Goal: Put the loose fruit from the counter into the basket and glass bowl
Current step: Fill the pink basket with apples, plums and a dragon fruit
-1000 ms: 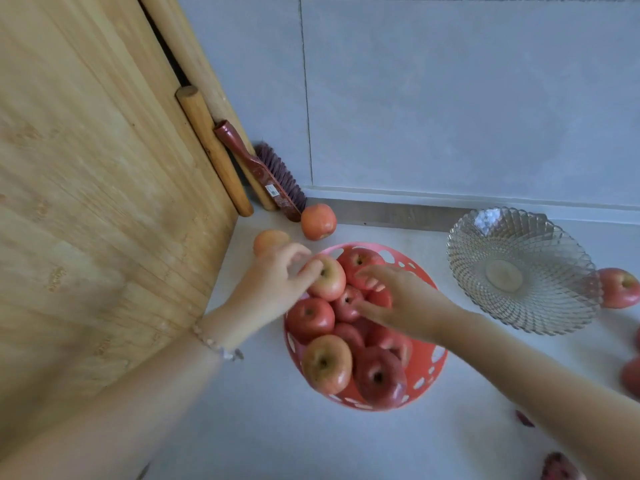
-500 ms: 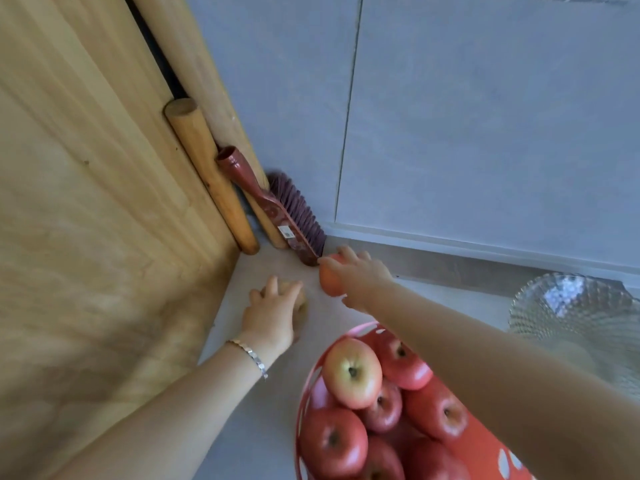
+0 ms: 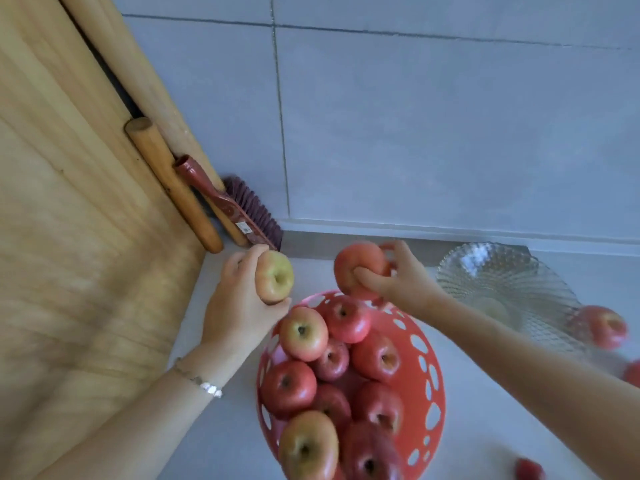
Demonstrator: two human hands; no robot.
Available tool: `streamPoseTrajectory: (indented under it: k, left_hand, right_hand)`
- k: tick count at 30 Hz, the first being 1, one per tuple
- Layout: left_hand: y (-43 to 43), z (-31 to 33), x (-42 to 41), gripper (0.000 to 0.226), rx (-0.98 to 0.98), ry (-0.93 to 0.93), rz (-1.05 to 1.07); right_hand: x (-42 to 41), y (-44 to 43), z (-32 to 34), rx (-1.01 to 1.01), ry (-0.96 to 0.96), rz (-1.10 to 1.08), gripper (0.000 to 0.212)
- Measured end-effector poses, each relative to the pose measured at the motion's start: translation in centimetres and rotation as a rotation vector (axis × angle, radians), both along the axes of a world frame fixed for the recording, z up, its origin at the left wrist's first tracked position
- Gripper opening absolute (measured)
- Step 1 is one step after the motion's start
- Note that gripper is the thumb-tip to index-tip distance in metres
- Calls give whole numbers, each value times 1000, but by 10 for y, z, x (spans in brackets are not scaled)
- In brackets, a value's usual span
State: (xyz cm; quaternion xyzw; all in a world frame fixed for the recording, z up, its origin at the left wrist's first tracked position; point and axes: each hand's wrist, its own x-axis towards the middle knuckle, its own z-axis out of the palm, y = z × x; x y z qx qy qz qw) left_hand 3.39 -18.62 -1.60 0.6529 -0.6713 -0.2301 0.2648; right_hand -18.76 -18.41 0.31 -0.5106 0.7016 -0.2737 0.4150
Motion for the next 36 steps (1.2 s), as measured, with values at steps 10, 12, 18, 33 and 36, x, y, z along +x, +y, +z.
streamPoseTrajectory:
  k: [10,12,18,33,36]
  left_hand:
    - [100,34,-60,78,2,27,-272]
    - [110,32,-65,79,28,2,-287]
    - [130,26,-71,80,26,10,-315]
    - [126,26,-100,77,184,219,-280]
    - [121,36,-104,83,228,188,-380]
  right_hand:
    - [-46,145,-20,223,299,192,45]
    - [-41,153,-25,219,265,220,38]
    - [-36,161,-42,193,397,225,45]
    - [-30,164,-13,-179,228,227,90]
    - [-34,156,7,-258,135,354,110]
